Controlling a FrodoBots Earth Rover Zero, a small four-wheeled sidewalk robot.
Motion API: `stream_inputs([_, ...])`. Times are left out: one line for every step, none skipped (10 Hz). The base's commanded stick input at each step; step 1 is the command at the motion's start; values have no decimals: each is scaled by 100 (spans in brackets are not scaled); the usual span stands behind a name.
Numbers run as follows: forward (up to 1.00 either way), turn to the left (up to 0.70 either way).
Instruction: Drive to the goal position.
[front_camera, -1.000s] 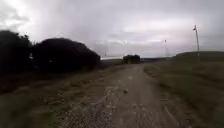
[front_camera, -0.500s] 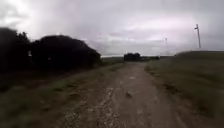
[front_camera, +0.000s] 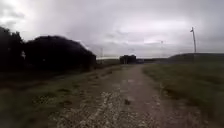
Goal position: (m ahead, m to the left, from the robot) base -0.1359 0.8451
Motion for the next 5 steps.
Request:
stream_inputs([50, 0])
stream_inputs([50, -7])
stream_inputs([50, -30])
stream_inputs([50, -50])
stream_inputs([50, -50])
